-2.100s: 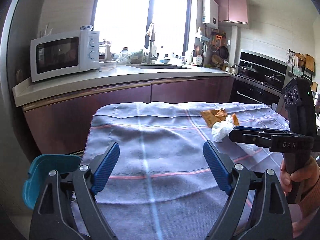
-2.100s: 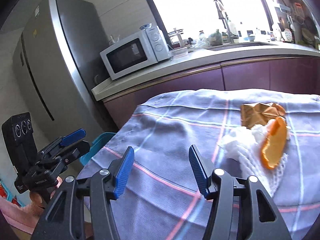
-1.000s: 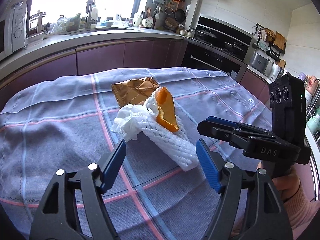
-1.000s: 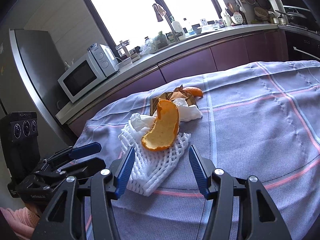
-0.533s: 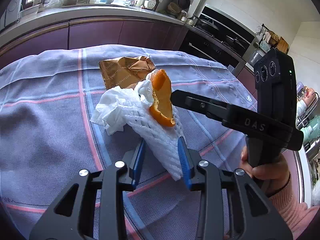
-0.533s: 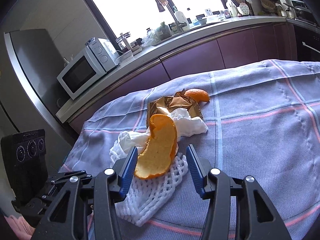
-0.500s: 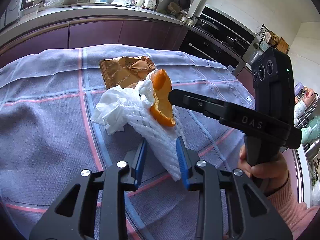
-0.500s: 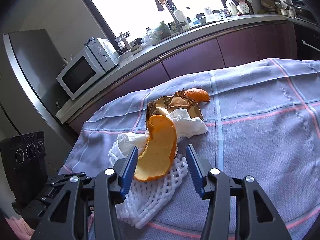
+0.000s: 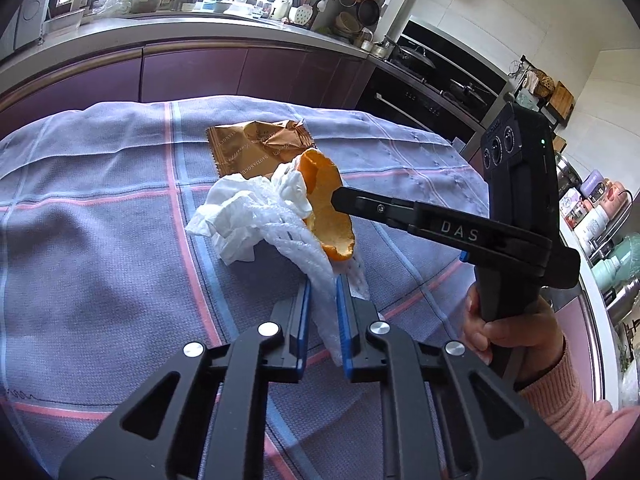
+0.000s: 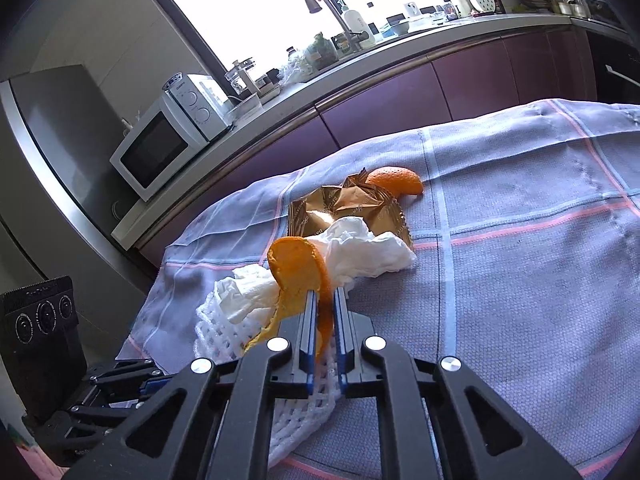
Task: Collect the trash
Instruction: 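Grasp the white foam net with the left tool while the right tool grasps the orange peel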
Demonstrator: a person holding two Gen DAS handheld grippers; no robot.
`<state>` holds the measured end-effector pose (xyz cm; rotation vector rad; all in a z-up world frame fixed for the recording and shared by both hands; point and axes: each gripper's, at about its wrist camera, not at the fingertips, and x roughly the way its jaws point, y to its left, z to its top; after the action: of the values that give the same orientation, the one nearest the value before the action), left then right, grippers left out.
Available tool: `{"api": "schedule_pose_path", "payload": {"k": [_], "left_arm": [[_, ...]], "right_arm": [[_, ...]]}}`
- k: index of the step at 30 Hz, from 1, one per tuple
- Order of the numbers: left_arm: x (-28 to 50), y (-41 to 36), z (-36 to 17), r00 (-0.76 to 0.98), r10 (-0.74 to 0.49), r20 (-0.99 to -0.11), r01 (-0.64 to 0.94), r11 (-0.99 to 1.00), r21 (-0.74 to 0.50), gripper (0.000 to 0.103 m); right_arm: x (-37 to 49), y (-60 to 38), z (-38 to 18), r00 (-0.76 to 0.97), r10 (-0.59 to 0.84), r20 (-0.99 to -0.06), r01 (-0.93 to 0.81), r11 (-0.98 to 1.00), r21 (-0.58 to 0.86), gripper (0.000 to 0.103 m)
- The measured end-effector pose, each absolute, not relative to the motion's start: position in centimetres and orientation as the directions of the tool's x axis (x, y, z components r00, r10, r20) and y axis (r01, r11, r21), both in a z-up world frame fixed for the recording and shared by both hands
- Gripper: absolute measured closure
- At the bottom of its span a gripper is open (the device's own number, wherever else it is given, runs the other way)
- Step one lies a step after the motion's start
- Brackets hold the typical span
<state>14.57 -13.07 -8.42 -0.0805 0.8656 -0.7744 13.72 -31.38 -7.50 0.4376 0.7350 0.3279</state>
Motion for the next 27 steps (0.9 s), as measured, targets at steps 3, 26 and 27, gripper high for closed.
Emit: {"api": "schedule_pose_path", "payload": {"k": [3,26,27], "left_arm": [[14.1,-12.6,-8.2,0.408,-0.646,-0.646,0.586,0.727,-0.357,0.09],[12.2,-7.9,-7.5,0.43,-0.666,-0.609,0.594,0.717,-0.365,0.091],[12.0,-7.6,-7.4,0.429,-0.67,-0.606,0.598,0.713,-0.366,0.091]], "right_arm": [[13.4,-31.4,-7.5,0.697,0.435,-0.571,-0.132,0.86,0.493,0.096],[11.0,-31.5,-7.1,0.703,0.459,-0.544,-0.155,0.845,0.512,0.097],[10.8,-31.4,-6.9,0.705,0.46,-0.539,-0.158,0.843,0.514,0.097]]}}
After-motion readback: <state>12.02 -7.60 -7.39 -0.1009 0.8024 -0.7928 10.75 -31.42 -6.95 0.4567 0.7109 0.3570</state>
